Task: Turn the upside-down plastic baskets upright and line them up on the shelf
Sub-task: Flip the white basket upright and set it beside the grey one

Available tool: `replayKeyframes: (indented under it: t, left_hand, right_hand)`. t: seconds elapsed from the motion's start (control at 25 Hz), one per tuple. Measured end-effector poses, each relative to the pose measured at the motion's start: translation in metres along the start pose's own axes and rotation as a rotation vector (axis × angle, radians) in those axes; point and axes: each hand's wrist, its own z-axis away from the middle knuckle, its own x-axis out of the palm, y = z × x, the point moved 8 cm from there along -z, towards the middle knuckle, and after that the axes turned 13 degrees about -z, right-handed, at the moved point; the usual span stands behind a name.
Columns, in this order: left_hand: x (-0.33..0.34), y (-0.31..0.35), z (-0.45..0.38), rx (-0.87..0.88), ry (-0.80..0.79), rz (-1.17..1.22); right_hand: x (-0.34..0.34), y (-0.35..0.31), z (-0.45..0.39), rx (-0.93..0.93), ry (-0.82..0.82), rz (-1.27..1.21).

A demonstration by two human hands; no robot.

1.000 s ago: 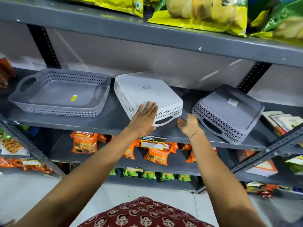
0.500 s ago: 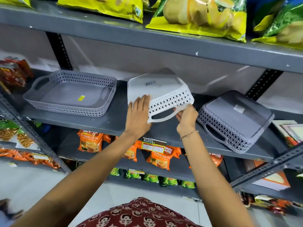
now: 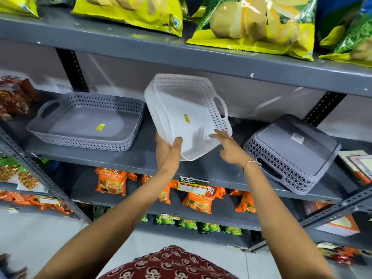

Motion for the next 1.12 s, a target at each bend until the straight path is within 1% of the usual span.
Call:
replayKeyframes:
  t: [0.08,0.16,0.2,0.28,0.36,0.4,0.44,0.48,0.52,0.56,0.6,0.64,0.68,0.72,0.76,0.84,0.92,1.04,1.12]
  left_hand:
    - [0.001,-0.023,-0.018,-0.2,-0.061,-0.021]
    - [0.0,-0.044,-0.033,-0.355,-0.125,-0.172]
    - [-0.001,-0.05,-0.039,-0.383,-0.144,-0.253]
    - [-0.003,-0.058,-0.047,-0.368,-0.178,-0.349]
    - [-0.003,-0.062,-0.05,-0.307,-0.206,-0.441]
    - [-0.005,-0.058,-0.05,-0.237,-0.183,-0.53]
    - [-0.007,-0.047,-0.049,-0.123,-0.131,-0.634]
    - [-0.006,-0.031,-0.045,0.03,-0.073,-0.74]
    - [0.003,-0.014,-0.04,0.191,-0.066,-0.82]
    - [0.019,-0.004,-0.033,0.308,-0.141,-0.89]
    - [0.039,-0.001,-0.027,0.369,-0.284,-0.972]
    - [0.058,-0.006,-0.021,0.379,-0.437,-1.077]
    - [0.071,-0.013,-0.018,0.374,-0.534,-1.168]
    - [0.079,-0.016,-0.017,0.375,-0.561,-1.219]
    - [0.082,-0.015,-0.018,0.39,-0.552,-1.226]
    - [0.086,-0.013,-0.018,0.42,-0.562,-1.17]
    - [0.085,-0.012,-0.017,0.449,-0.615,-1.158]
    - [0.075,-0.01,-0.022,0.466,-0.64,-1.221]
    - [0.063,-0.011,-0.028,0.484,-0.661,-1.284]
  right_hand:
    - [0.008,0.015,-0.012,0.068,-0.127,0.148]
    - [0.011,0.018,-0.021,0.07,-0.139,0.208]
    - [0.01,0.018,-0.025,0.057,-0.112,0.211]
    - [0.008,0.019,-0.03,0.047,-0.067,0.183]
    - [0.009,0.024,-0.034,0.05,-0.059,0.176]
    - [0.01,0.026,-0.035,0.048,-0.064,0.177]
    - [0.01,0.027,-0.035,0.044,-0.07,0.175]
    - [0.01,0.026,-0.035,0.039,-0.075,0.168]
    - [0.009,0.026,-0.034,0.036,-0.074,0.16]
    - [0.007,0.026,-0.033,0.037,-0.071,0.158]
    - [0.006,0.026,-0.032,0.036,-0.066,0.163]
    - [0.004,0.024,-0.032,0.035,-0.06,0.171]
    - [0.003,0.024,-0.031,0.038,-0.058,0.175]
    - [0.003,0.024,-0.031,0.045,-0.059,0.172]
    - [0.002,0.024,-0.031,0.053,-0.062,0.165]
    - [0.002,0.024,-0.029,0.06,-0.061,0.157]
    - [0.003,0.02,-0.027,0.052,-0.04,0.154]
    - [0.009,0.007,-0.019,0.015,0.0,0.202]
    - [0.018,-0.004,-0.012,-0.007,0.036,0.189]
